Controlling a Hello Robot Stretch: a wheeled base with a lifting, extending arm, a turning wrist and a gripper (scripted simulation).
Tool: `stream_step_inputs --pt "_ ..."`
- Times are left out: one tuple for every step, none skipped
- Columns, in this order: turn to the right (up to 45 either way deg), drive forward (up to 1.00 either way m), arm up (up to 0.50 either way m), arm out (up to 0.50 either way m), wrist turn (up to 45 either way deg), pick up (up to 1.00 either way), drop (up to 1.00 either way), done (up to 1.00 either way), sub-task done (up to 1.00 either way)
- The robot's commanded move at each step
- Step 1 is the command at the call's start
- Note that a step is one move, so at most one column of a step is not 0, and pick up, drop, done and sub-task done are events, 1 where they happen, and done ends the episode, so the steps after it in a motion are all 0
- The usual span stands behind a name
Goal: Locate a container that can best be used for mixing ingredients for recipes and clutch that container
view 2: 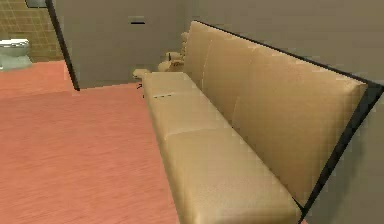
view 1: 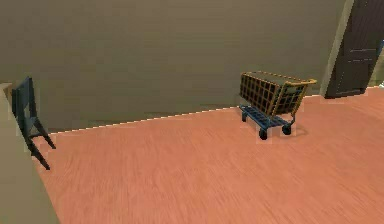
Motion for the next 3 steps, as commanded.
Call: stream_step_inputs --pt "6.0 0.00 0.00 0.00 0.0 0.00 0.00 0.00 0.00" --pt "0.0 0.25 0.00 0.00 0.0 0.00 0.00 0.00 0.00" --pt "45.0 0.00 0.00 0.00 0.0 0.00 0.00 0.00 0.00"
